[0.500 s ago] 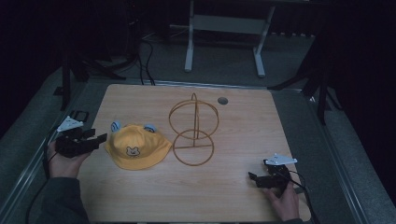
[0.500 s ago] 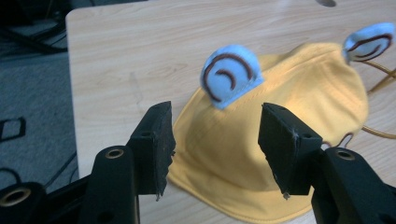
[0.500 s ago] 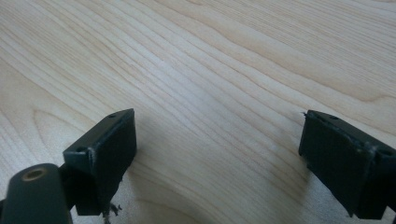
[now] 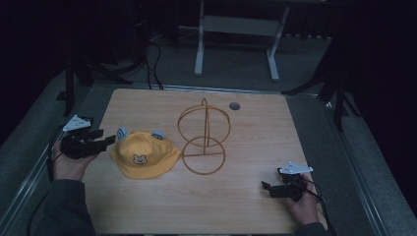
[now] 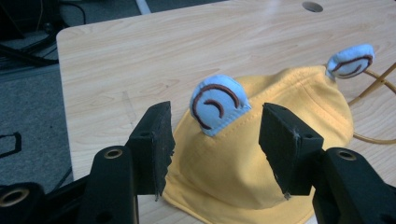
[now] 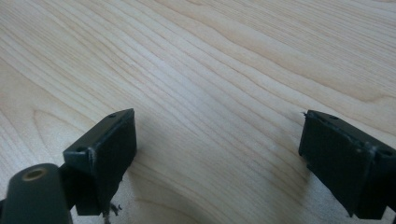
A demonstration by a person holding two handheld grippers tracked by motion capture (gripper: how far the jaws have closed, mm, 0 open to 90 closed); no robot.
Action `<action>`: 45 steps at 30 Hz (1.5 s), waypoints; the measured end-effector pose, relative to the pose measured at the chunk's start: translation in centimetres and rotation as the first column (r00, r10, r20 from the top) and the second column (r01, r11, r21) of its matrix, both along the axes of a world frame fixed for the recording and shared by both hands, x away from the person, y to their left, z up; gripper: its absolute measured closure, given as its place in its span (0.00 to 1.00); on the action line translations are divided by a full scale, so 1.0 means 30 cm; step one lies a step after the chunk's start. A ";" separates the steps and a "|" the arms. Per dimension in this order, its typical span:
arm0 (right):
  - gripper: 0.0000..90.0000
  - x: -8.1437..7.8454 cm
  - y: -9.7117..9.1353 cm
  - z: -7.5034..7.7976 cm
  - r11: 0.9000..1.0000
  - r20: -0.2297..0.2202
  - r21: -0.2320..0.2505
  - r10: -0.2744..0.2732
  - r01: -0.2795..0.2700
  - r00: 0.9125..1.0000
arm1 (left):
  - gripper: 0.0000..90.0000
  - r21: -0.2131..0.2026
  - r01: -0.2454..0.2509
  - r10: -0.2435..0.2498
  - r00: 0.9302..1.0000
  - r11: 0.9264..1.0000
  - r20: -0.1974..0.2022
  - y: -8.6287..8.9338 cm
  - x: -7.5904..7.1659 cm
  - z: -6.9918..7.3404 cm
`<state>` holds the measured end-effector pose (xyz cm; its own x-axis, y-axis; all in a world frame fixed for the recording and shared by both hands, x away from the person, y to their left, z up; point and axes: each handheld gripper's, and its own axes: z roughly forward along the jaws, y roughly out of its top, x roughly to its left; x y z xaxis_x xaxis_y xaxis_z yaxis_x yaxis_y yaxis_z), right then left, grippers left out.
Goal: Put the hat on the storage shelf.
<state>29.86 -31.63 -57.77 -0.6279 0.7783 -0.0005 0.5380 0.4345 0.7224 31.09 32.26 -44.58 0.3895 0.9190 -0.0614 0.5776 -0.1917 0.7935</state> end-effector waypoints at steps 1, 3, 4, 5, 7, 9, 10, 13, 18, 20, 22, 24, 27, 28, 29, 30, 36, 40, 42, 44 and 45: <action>0.12 0.000 0.000 0.000 1.000 0.001 0.000 -0.001 0.001 1.000 | 0.49 0.001 0.000 0.000 1.000 1.000 0.001 0.002 0.001 0.005; 0.12 -0.001 0.000 0.000 1.000 0.001 0.000 -0.001 0.001 1.000 | 0.49 0.007 -0.002 0.002 1.000 1.000 0.002 0.006 0.001 0.017; 0.12 -0.001 0.000 0.000 1.000 0.001 -0.001 -0.002 0.002 1.000 | 0.49 0.009 0.000 0.000 1.000 1.000 0.002 0.008 0.002 0.022; 0.12 -0.001 0.000 0.000 1.000 0.000 0.000 -0.005 0.005 1.000 | 0.49 0.012 0.001 -0.001 1.000 1.000 0.001 0.009 0.003 0.028; 0.12 -0.001 0.000 0.000 1.000 -0.001 0.000 -0.006 0.006 1.000 | 0.49 0.027 0.015 -0.015 1.000 1.000 -0.007 0.009 0.007 0.042; 0.12 -0.001 0.000 0.000 1.000 -0.001 0.000 -0.006 0.006 1.000 | 0.49 0.034 0.033 -0.033 0.999 0.999 -0.010 0.008 0.012 0.051; 0.12 0.000 -0.001 0.000 1.000 0.000 0.000 -0.006 0.006 1.000 | 0.48 0.037 0.045 -0.045 0.999 0.998 -0.011 0.008 0.013 0.056; 0.12 -0.001 0.000 0.000 1.000 0.000 0.000 -0.006 0.006 1.000 | 0.48 0.040 0.062 -0.062 0.998 0.997 -0.010 0.008 0.016 0.065; 0.12 -0.001 -0.001 0.000 1.000 0.001 -0.001 -0.005 0.005 1.000 | 0.48 0.077 0.093 -0.092 0.996 0.993 -0.016 -0.003 0.025 0.086; 0.12 -0.001 -0.001 0.000 1.000 0.000 -0.001 -0.006 0.006 1.000 | 0.48 0.091 0.106 -0.105 0.994 0.990 -0.017 -0.009 0.027 0.095; 0.12 -0.001 -0.001 0.000 1.000 0.000 0.000 -0.007 0.007 1.000 | 0.48 0.092 0.116 -0.115 0.993 0.989 -0.011 -0.012 0.028 0.103; 0.12 -0.001 -0.001 0.000 1.000 0.000 0.000 -0.008 0.008 1.000 | 0.48 0.092 0.125 -0.125 0.992 0.988 -0.005 -0.015 0.032 0.111; 0.12 -0.001 -0.001 0.000 1.000 0.001 -0.001 -0.007 0.007 1.000 | 0.48 0.100 0.139 -0.139 0.990 0.985 -0.006 -0.023 0.039 0.123; 0.12 -0.002 -0.001 0.000 1.000 0.000 -0.001 -0.008 0.008 1.000 | 0.48 0.105 0.144 -0.144 0.989 0.984 -0.007 -0.027 0.041 0.127; 0.12 -0.002 -0.001 0.000 1.000 -0.001 0.000 -0.009 0.009 1.000 | 0.48 0.111 0.151 -0.151 0.989 0.982 -0.009 -0.030 0.044 0.131; 0.12 -0.002 -0.001 0.000 1.000 0.000 -0.001 -0.008 0.008 1.000 | 0.48 0.121 0.158 -0.158 0.987 0.980 -0.011 -0.034 0.046 0.135; 0.12 -0.002 -0.001 0.000 1.000 0.000 -0.001 -0.009 0.009 1.000 | 0.48 0.162 0.197 -0.195 0.980 0.967 -0.024 -0.060 0.061 0.150; 0.12 -0.003 -0.001 0.000 1.000 -0.001 0.000 -0.010 0.010 1.000 | 0.48 0.186 0.224 -0.222 0.974 0.957 -0.036 -0.078 0.073 0.159; 0.12 -0.003 -0.001 0.000 1.000 -0.001 -0.001 -0.010 0.010 1.000 | 0.48 0.192 0.231 -0.228 0.973 0.954 -0.039 -0.083 0.082 0.163; 0.12 -0.003 -0.001 0.000 1.000 -0.001 0.000 -0.010 0.010 1.000 | 0.48 0.189 0.237 -0.233 0.972 0.953 -0.042 -0.087 0.091 0.163; 0.12 -0.003 -0.001 0.000 1.000 -0.001 0.000 -0.010 0.010 1.000 | 0.48 0.195 0.242 -0.237 0.970 0.951 -0.047 -0.089 0.096 0.164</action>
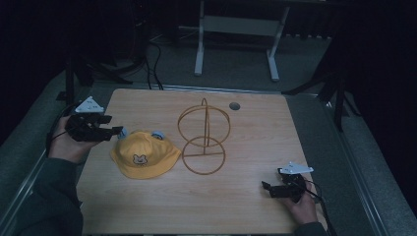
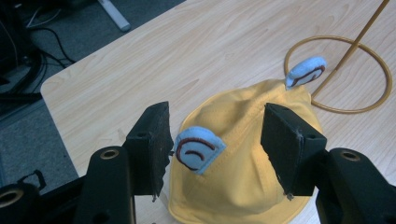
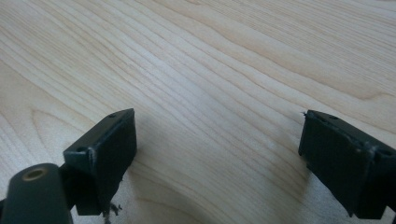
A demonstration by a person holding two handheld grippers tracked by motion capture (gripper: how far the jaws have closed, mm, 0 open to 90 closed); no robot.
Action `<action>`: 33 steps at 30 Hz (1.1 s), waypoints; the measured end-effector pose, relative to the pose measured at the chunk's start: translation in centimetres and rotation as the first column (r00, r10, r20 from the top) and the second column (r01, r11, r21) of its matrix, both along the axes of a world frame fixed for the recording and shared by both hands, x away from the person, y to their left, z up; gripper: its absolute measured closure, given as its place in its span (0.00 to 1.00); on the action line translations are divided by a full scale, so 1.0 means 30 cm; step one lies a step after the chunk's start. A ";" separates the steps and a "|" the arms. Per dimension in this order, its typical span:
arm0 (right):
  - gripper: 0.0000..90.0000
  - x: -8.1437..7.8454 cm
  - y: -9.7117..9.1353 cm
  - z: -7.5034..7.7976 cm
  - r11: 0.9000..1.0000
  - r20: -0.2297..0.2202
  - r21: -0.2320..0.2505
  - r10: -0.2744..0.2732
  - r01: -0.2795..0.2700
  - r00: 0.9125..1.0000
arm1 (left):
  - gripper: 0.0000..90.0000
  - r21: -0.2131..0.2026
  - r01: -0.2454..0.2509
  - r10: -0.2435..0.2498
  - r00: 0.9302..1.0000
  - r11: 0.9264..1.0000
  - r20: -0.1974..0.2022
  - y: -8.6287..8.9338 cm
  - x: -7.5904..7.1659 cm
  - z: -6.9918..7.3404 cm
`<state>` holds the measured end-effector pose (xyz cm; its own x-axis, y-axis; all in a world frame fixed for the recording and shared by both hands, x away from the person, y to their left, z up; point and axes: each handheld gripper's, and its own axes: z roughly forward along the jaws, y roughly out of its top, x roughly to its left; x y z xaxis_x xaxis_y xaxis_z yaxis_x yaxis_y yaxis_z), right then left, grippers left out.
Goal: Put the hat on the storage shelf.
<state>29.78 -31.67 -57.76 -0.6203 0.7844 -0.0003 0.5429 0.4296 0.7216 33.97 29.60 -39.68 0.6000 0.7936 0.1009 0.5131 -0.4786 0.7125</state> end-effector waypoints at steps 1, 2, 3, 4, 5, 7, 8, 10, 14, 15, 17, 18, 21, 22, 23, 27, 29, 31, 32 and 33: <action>0.12 0.000 0.000 0.000 1.000 0.000 0.000 0.000 0.000 1.000 | 0.48 0.000 0.001 -0.001 1.000 1.000 -0.003 -0.003 0.004 -0.001; 0.12 0.000 0.000 0.000 1.000 0.000 0.000 0.000 0.000 1.000 | 0.48 0.004 0.003 -0.003 1.000 1.000 -0.007 -0.006 0.008 0.000; 0.12 0.000 0.000 0.000 1.000 0.000 0.000 0.000 0.000 1.000 | 0.48 0.008 0.007 -0.007 1.000 1.000 -0.009 -0.010 0.011 0.001; 0.12 0.000 0.000 0.000 1.000 0.000 0.000 0.000 0.000 1.000 | 0.48 0.012 0.012 -0.012 1.000 1.000 -0.012 -0.013 0.014 0.002; 0.12 0.000 0.000 0.000 1.000 0.000 0.000 0.000 0.000 1.000 | 0.48 0.017 0.017 -0.017 1.000 1.000 -0.013 -0.018 0.017 0.003; 0.12 0.000 0.000 0.000 1.000 0.000 0.000 0.000 0.000 1.000 | 0.48 0.033 0.031 -0.030 0.999 0.999 -0.019 -0.025 0.023 0.008; 0.12 0.000 0.000 0.000 1.000 0.000 0.000 0.000 0.000 1.000 | 0.48 0.037 0.037 -0.036 0.999 0.999 -0.020 -0.030 0.026 0.009; 0.12 0.000 0.000 0.000 1.000 0.000 0.000 0.000 0.000 1.000 | 0.48 0.047 0.049 -0.048 0.999 0.998 -0.025 -0.036 0.032 0.013; 0.12 0.000 0.000 0.000 1.000 0.000 0.000 0.000 0.000 1.000 | 0.48 0.063 0.068 -0.066 0.997 0.996 -0.033 -0.044 0.044 0.021; 0.12 0.000 0.000 0.000 1.000 0.000 0.000 0.000 0.000 1.000 | 0.48 0.062 0.071 -0.069 0.997 0.996 -0.034 -0.046 0.046 0.023; 0.12 0.000 0.000 0.000 1.000 0.000 0.000 0.000 0.000 1.000 | 0.48 0.062 0.074 -0.072 0.997 0.995 -0.034 -0.049 0.048 0.024; 0.12 0.000 0.000 0.000 1.000 -0.001 0.000 0.000 0.000 1.000 | 0.48 0.067 0.085 -0.083 0.996 0.994 -0.038 -0.053 0.052 0.027; 0.12 0.000 0.000 0.000 1.000 0.000 0.000 0.000 0.000 1.000 | 0.48 0.070 0.107 -0.104 0.994 0.992 -0.043 -0.064 0.056 0.031; 0.12 0.000 0.000 0.000 1.000 0.000 0.000 0.000 0.000 1.000 | 0.48 0.069 0.115 -0.112 0.993 0.991 -0.048 -0.067 0.057 0.033; 0.12 0.000 0.000 0.000 1.000 0.000 0.000 0.000 0.000 1.000 | 0.48 0.069 0.124 -0.121 0.991 0.990 -0.049 -0.070 0.059 0.034; 0.12 0.000 0.000 0.000 1.000 0.000 0.000 0.000 0.000 1.000 | 0.48 0.075 0.143 -0.139 0.989 0.987 -0.057 -0.082 0.063 0.037; 0.12 0.000 0.000 0.000 1.000 0.000 0.000 0.000 0.000 1.000 | 0.48 0.080 0.156 -0.151 0.986 0.984 -0.065 -0.090 0.070 0.038; 0.12 0.000 0.000 0.000 1.000 0.000 0.000 0.000 0.000 1.000 | 0.48 0.086 0.163 -0.157 0.985 0.983 -0.068 -0.096 0.074 0.038; 0.12 0.000 0.000 0.000 1.000 0.000 0.000 0.000 0.000 1.000 | 0.48 0.087 0.163 -0.157 0.985 0.983 -0.068 -0.099 0.076 0.038; 0.12 0.000 0.000 0.000 1.000 0.000 0.000 0.000 0.000 1.000 | 0.48 0.087 0.163 -0.157 0.985 0.983 -0.068 -0.099 0.076 0.038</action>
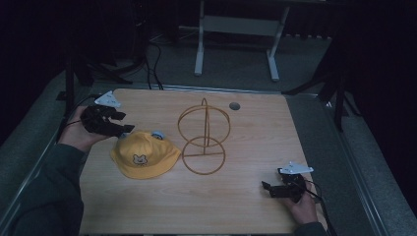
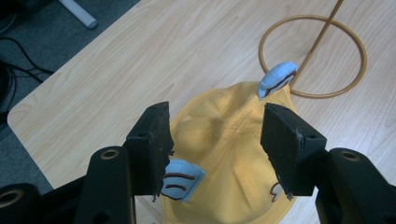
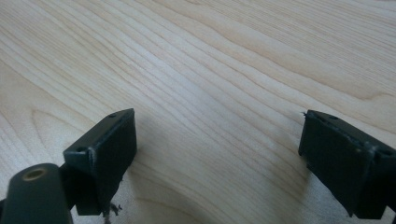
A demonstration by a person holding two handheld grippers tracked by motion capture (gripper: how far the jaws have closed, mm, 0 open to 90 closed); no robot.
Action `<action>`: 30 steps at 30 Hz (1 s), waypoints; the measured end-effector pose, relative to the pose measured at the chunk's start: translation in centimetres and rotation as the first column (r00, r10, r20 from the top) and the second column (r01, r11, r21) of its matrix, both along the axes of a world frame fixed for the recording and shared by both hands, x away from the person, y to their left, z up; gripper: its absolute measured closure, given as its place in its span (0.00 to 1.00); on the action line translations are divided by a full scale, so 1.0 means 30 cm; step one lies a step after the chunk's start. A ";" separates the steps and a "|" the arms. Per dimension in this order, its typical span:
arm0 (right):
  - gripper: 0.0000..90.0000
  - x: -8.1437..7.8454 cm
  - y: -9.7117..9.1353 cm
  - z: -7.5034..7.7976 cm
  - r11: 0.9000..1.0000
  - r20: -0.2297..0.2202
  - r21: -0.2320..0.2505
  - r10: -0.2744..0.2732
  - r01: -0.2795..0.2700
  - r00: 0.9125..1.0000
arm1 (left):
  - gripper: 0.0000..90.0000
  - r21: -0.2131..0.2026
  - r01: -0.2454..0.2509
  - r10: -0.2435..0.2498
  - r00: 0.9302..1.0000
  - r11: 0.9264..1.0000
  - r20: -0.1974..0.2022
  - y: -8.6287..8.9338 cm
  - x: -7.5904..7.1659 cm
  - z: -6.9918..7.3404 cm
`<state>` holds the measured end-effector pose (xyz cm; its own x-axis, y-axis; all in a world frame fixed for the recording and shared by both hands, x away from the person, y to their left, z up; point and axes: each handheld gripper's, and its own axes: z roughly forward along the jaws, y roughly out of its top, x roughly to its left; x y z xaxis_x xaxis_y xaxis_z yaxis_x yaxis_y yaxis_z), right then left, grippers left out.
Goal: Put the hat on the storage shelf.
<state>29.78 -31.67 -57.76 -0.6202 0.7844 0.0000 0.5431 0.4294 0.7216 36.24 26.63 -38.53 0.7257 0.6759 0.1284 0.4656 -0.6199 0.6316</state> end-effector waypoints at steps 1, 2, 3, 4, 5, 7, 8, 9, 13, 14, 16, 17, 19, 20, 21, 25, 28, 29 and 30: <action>0.12 0.000 0.000 0.000 1.000 0.000 0.000 0.000 0.000 1.000 | 0.49 0.003 0.006 -0.006 1.000 1.000 -0.005 -0.005 0.004 0.001; 0.12 0.000 0.000 0.000 1.000 0.000 0.000 0.000 0.000 1.000 | 0.49 0.006 0.008 -0.008 1.000 1.000 -0.005 -0.008 0.006 0.001; 0.12 0.000 0.000 0.000 1.000 0.000 0.000 0.000 0.000 1.000 | 0.49 0.012 0.008 -0.008 1.000 1.000 -0.006 -0.011 0.007 0.002; 0.12 0.000 0.000 0.000 1.000 0.000 0.000 0.000 0.000 1.000 | 0.49 0.015 0.010 -0.010 1.000 1.000 -0.008 -0.014 0.009 0.002; 0.12 0.000 0.000 0.000 1.000 0.000 0.000 0.000 0.000 1.000 | 0.49 0.020 0.013 -0.013 1.000 1.000 -0.011 -0.016 0.011 0.002; 0.12 0.000 0.000 0.000 1.000 0.000 0.000 0.000 0.000 1.000 | 0.50 0.029 0.017 -0.017 1.000 0.999 -0.012 -0.022 0.015 0.001; 0.12 0.000 0.000 0.000 1.000 0.000 0.000 0.000 0.000 1.000 | 0.50 0.030 0.019 -0.019 1.000 0.999 -0.013 -0.025 0.017 0.000; 0.12 0.000 0.000 0.000 1.000 0.000 0.000 0.000 0.000 1.000 | 0.50 0.032 0.023 -0.022 1.000 0.999 -0.013 -0.029 0.019 -0.001; 0.12 0.000 0.000 0.000 1.000 0.000 0.000 0.000 0.000 1.000 | 0.50 0.038 0.030 -0.029 0.999 0.999 -0.016 -0.036 0.024 -0.003; 0.12 0.000 0.000 0.000 1.000 0.000 0.000 0.000 0.000 1.000 | 0.50 0.054 0.039 -0.038 0.999 0.998 -0.024 -0.048 0.031 -0.005; 0.12 0.000 0.000 0.000 1.000 0.000 0.000 0.000 0.000 1.000 | 0.50 0.067 0.047 -0.044 0.998 0.997 -0.033 -0.057 0.037 -0.009; 0.12 0.000 0.000 0.000 1.000 0.000 0.000 0.000 0.000 1.000 | 0.50 0.073 0.050 -0.048 0.998 0.996 -0.037 -0.061 0.040 -0.011; 0.12 0.000 0.000 0.000 1.000 0.000 0.000 0.000 0.000 1.000 | 0.50 0.082 0.056 -0.052 0.998 0.995 -0.047 -0.068 0.045 -0.015; 0.12 0.000 0.000 0.000 1.000 0.000 0.000 0.000 0.000 1.000 | 0.50 0.082 0.059 -0.055 0.997 0.995 -0.049 -0.071 0.048 -0.017; 0.12 0.000 0.000 0.000 1.000 0.000 0.000 0.000 0.000 1.000 | 0.50 0.088 0.062 -0.058 0.997 0.994 -0.056 -0.073 0.051 -0.018; 0.12 0.000 0.000 0.000 1.000 0.000 0.000 0.000 0.000 1.000 | 0.50 0.099 0.069 -0.062 0.995 0.993 -0.073 -0.081 0.060 -0.026; 0.12 0.000 0.000 0.000 1.000 0.000 0.000 0.000 0.000 1.000 | 0.50 0.105 0.073 -0.064 0.994 0.992 -0.086 -0.084 0.065 -0.031; 0.12 0.000 0.000 0.000 1.000 0.000 0.000 0.000 0.000 1.000 | 0.50 0.107 0.077 -0.067 0.994 0.991 -0.090 -0.085 0.066 -0.033; 0.12 0.000 0.000 0.000 1.000 0.000 0.000 0.000 0.000 1.000 | 0.50 0.107 0.077 -0.067 0.994 0.991 -0.090 -0.085 0.066 -0.033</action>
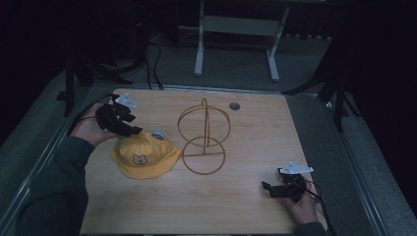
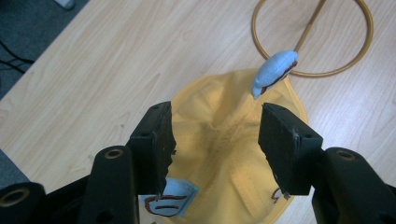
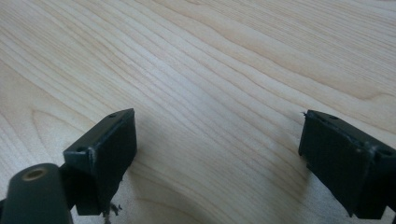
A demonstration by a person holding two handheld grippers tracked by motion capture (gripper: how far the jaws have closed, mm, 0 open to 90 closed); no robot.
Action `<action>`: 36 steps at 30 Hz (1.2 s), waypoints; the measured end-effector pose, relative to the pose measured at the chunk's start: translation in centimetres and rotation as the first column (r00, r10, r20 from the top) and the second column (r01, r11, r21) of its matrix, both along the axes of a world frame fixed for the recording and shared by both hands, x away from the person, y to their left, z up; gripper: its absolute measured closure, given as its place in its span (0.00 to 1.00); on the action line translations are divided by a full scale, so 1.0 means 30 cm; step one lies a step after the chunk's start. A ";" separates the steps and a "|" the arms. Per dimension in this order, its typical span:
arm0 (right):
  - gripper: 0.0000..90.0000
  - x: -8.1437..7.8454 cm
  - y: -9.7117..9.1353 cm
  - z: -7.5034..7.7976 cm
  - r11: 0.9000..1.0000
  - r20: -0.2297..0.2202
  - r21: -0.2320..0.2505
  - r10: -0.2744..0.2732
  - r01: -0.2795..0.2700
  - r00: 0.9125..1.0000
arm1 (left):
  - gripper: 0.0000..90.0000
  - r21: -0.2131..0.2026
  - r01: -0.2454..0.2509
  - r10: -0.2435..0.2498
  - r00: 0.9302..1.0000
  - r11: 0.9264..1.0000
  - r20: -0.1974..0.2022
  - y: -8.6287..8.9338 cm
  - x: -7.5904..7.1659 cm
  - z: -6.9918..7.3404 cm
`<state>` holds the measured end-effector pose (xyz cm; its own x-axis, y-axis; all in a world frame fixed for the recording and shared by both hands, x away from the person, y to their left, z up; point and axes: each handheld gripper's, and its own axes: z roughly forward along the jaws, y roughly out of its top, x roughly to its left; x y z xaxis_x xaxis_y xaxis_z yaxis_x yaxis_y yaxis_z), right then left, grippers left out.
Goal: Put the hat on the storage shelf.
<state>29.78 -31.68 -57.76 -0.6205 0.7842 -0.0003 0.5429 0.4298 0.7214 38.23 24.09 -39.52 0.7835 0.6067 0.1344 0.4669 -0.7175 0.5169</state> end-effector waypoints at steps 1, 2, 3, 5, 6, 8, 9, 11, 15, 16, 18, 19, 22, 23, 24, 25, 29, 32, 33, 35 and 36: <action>0.12 0.000 0.000 0.000 1.000 0.000 0.000 0.000 0.000 1.000 | 0.50 0.000 0.000 0.000 1.000 1.000 0.000 0.000 0.000 0.000; 0.12 0.000 0.000 0.000 1.000 0.000 0.000 0.000 0.000 1.000 | 0.50 0.017 0.006 -0.006 1.000 1.000 -0.019 0.000 0.005 -0.007; 0.12 0.000 0.000 0.000 1.000 0.000 0.000 0.000 0.000 1.000 | 0.50 0.021 0.007 -0.007 1.000 1.000 -0.027 -0.001 0.007 -0.010; 0.12 0.000 0.000 0.000 1.000 0.000 0.000 0.000 0.000 1.000 | 0.50 0.028 0.008 -0.007 0.999 1.000 -0.044 -0.003 0.011 -0.016; 0.12 0.000 0.000 0.000 1.000 0.000 0.001 0.000 0.000 1.000 | 0.50 0.034 0.011 -0.009 0.999 0.999 -0.051 -0.003 0.013 -0.019; 0.12 0.000 0.000 0.000 1.000 0.000 0.001 0.000 0.000 1.000 | 0.50 0.038 0.013 -0.010 0.998 0.999 -0.062 -0.006 0.017 -0.024; 0.12 0.000 0.000 0.000 1.000 0.000 0.000 0.000 0.000 1.000 | 0.50 0.041 0.015 -0.012 0.998 0.999 -0.066 -0.007 0.018 -0.026; 0.12 0.000 0.000 0.000 1.000 0.000 0.000 0.000 0.000 1.000 | 0.50 0.051 0.021 -0.017 0.997 0.998 -0.076 -0.011 0.021 -0.030; 0.12 0.000 0.000 0.000 1.000 0.000 0.001 0.000 0.000 1.000 | 0.50 0.071 0.036 -0.030 0.995 0.997 -0.096 -0.019 0.027 -0.042; 0.12 0.000 0.000 0.000 1.000 0.000 0.000 0.000 0.000 1.000 | 0.51 0.071 0.033 -0.026 0.995 0.997 -0.098 -0.021 0.027 -0.045; 0.12 0.000 0.000 0.000 1.000 0.000 0.000 0.000 0.000 1.000 | 0.51 0.072 0.035 -0.027 0.994 0.997 -0.105 -0.024 0.030 -0.050; 0.12 0.000 0.000 0.000 1.000 0.000 0.000 0.000 0.000 1.000 | 0.51 0.075 0.037 -0.029 0.994 0.997 -0.109 -0.025 0.031 -0.051; 0.12 0.000 0.000 0.000 1.000 0.000 0.000 0.000 0.000 1.000 | 0.51 0.083 0.040 -0.030 0.993 0.996 -0.117 -0.031 0.034 -0.058; 0.12 0.000 0.000 0.000 1.000 0.000 0.000 0.000 0.000 1.000 | 0.51 0.092 0.044 -0.033 0.992 0.995 -0.119 -0.033 0.036 -0.062; 0.12 0.000 0.000 0.000 1.000 0.000 0.000 0.000 0.000 1.000 | 0.51 0.103 0.046 -0.033 0.992 0.994 -0.125 -0.034 0.038 -0.065; 0.12 0.000 0.000 0.000 1.000 0.000 0.000 0.000 0.000 1.000 | 0.51 0.108 0.047 -0.033 0.991 0.993 -0.128 -0.036 0.039 -0.070; 0.12 0.000 0.000 0.000 1.000 0.000 0.000 0.000 0.000 1.000 | 0.51 0.131 0.054 -0.034 0.988 0.990 -0.148 -0.044 0.043 -0.088; 0.12 0.000 0.000 0.000 1.000 0.000 0.000 0.000 0.000 1.000 | 0.52 0.149 0.052 -0.028 0.987 0.987 -0.157 -0.047 0.049 -0.101; 0.12 0.000 0.000 0.000 1.000 0.000 0.000 0.000 0.000 1.000 | 0.52 0.153 0.051 -0.025 0.986 0.987 -0.164 -0.047 0.051 -0.106; 0.12 0.000 0.000 0.000 1.000 0.000 0.000 0.000 0.000 1.000 | 0.54 0.155 0.050 -0.024 0.985 0.987 -0.170 -0.047 0.055 -0.115; 0.12 0.000 0.000 0.000 1.000 0.000 0.000 0.000 0.000 1.000 | 0.55 0.164 0.050 -0.022 0.986 0.985 -0.167 -0.047 0.056 -0.119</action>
